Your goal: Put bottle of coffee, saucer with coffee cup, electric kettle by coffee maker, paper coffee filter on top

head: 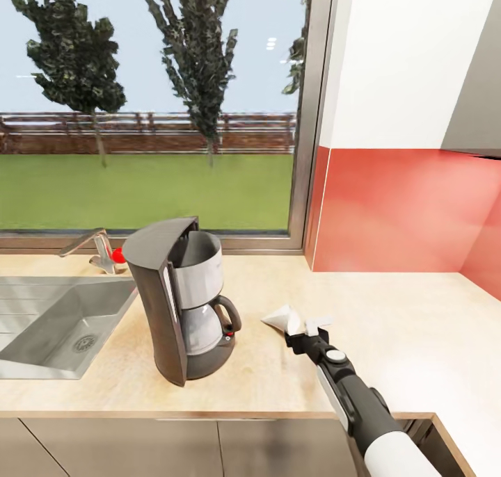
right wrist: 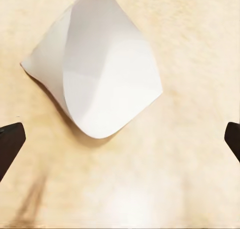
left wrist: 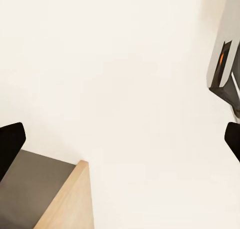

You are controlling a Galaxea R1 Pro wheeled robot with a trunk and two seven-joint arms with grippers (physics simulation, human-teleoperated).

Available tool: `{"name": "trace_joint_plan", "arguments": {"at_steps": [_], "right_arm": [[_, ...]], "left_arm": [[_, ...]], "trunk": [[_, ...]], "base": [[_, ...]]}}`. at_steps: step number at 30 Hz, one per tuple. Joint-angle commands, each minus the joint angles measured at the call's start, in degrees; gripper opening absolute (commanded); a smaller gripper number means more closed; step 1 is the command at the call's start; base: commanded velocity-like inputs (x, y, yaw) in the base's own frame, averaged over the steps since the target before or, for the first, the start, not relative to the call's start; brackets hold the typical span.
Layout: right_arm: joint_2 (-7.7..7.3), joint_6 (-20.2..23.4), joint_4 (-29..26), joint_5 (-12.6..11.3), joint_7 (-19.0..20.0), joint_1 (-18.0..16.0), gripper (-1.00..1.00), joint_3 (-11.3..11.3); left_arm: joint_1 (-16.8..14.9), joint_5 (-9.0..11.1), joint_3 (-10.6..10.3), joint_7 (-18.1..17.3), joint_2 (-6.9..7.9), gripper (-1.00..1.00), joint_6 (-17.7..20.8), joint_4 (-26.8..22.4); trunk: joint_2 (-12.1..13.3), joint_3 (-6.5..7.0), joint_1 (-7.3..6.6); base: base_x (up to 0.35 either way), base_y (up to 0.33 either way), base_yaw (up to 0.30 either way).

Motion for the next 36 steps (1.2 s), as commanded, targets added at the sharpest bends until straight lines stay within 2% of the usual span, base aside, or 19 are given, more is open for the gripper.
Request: {"name": "trace_joint_plan", "arguments": {"at_steps": [1,9,31,36], "right_arm": [[0.02,0.33,0.24,0.04,-0.02,-0.04,1.00,0.04],[0.25,0.26,3.41,-0.07,-0.01,-0.04,1.00,0.12],[0.27,0.24,3.74,-0.09,0.00,-0.04,1.00,0.13],[0.27,0.24,3.71,-0.09,-0.02,-0.04,1.00,0.13]], "left_arm": [[-0.04,0.27,0.04,0.06,-0.01,1.00,-0.27,0.08],[-0.04,0.26,0.04,0.06,0.03,1.00,-0.27,0.08],[0.04,0.32,0.04,0.06,0.23,1.00,-0.27,0.08],[0.08,0.35,0.04,0.06,0.19,1.00,-0.27,0.08]], "trunk": [[-0.12,-0.11,0.04],[-0.12,-0.11,0.04],[-0.12,-0.11,0.04],[-0.12,-0.11,0.04]], "base": [[0.000,0.000,0.000],[0.000,0.000,0.000],[0.040,0.032,0.000],[0.128,0.156,0.000]]}}
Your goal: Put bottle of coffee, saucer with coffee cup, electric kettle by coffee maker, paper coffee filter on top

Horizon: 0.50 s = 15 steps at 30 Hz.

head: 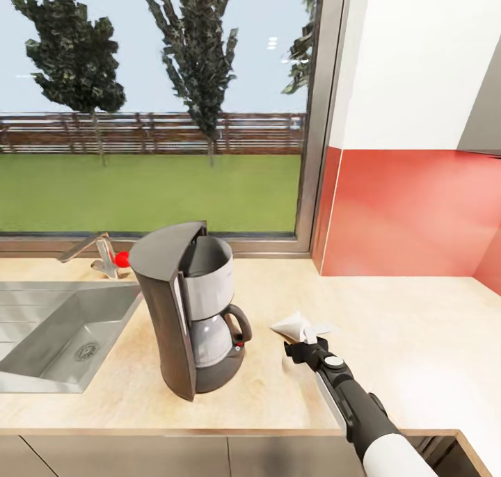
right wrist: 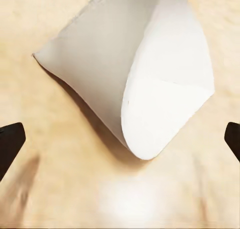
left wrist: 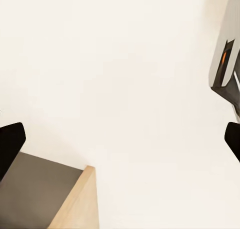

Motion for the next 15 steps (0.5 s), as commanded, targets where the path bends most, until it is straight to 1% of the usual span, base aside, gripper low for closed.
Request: {"name": "trace_joint_plan", "arguments": {"at_steps": [1,7,15], "right_arm": [[0.00,0.34,-0.11,0.04,-0.01,-0.03,1.00,0.04],[0.00,0.34,-0.31,0.04,-0.01,-0.03,1.00,0.04],[0.06,0.34,-1.02,0.02,0.00,-0.03,1.00,-0.04]], "left_arm": [[-0.04,0.28,0.03,0.05,-0.05,1.00,-0.27,0.08],[0.05,0.21,0.03,0.05,-0.17,1.00,-0.27,0.08],[0.57,0.21,0.03,0.05,-0.16,1.00,-0.27,0.08]], "trunk": [[-0.11,-0.11,0.05],[-0.11,-0.11,0.05],[-0.11,-0.11,0.05]], "base": [[0.135,0.133,0.000],[0.106,0.083,0.000],[0.016,0.008,0.000]]}}
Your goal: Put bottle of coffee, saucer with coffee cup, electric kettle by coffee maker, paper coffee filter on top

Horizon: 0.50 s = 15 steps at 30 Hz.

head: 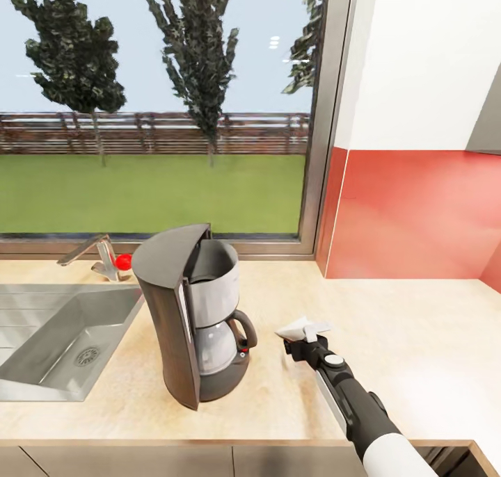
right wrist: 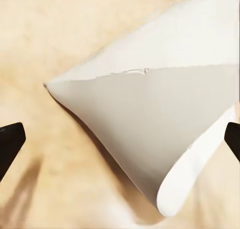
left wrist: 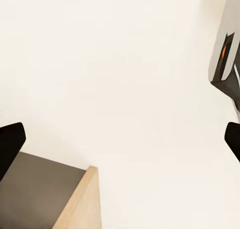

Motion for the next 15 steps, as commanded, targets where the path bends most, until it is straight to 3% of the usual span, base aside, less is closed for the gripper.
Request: {"name": "trace_joint_plan", "arguments": {"at_steps": [1,15], "right_arm": [[0.00,0.33,-0.35,0.04,-0.02,-0.03,1.00,0.04],[-0.09,0.33,-2.73,0.14,-0.03,-0.03,1.00,-0.01]], "left_arm": [[-0.01,0.27,0.03,0.06,0.01,1.00,-0.27,0.08],[0.10,0.31,0.03,0.05,0.16,1.00,1.24,0.08]], "trunk": [[-0.12,-0.11,0.04],[-0.12,-0.11,0.04]], "base": [[0.002,0.001,0.000],[0.019,0.000,0.000]]}}
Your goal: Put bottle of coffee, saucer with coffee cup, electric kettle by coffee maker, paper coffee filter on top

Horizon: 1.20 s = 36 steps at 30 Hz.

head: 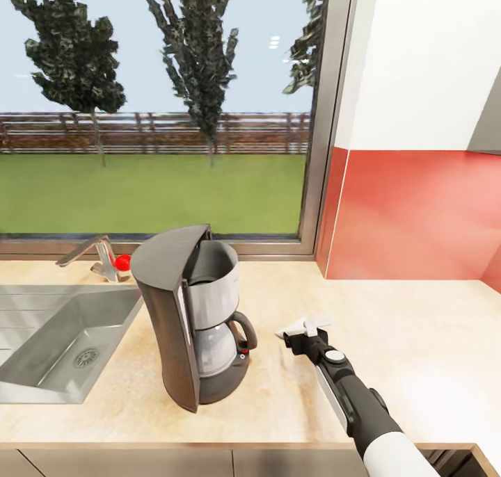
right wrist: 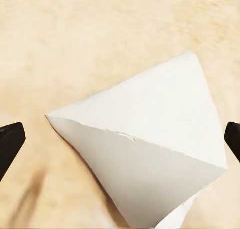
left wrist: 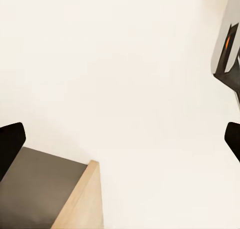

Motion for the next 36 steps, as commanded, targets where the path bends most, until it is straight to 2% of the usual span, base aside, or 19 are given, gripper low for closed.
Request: {"name": "trace_joint_plan", "arguments": {"at_steps": [1,22,28,36], "right_arm": [[-0.03,0.33,-0.07,0.05,-0.03,-0.03,1.00,-0.01],[-0.33,0.16,0.77,0.14,-0.01,-0.03,1.00,0.06],[-0.28,0.04,3.25,0.03,0.00,-0.03,1.00,0.10],[-0.10,-3.23,5.39,-0.03,0.25,-0.03,1.00,0.23]], "left_arm": [[-0.03,0.28,0.03,0.07,-0.01,1.00,0.00,0.03],[-0.03,0.30,0.03,0.17,-0.04,1.00,0.22,0.03],[-0.03,0.30,0.03,0.17,-0.04,1.00,0.22,0.03],[-0.03,0.30,0.03,0.17,-0.02,1.00,0.23,0.03]], "trunk": [[-0.12,-0.11,0.04],[-0.12,-0.11,0.04],[-0.12,-0.11,0.04],[-0.12,-0.11,0.04]], "base": [[0.131,0.000,0.000],[0.041,0.000,0.000],[0.000,0.000,0.000],[0.000,0.000,0.000]]}}
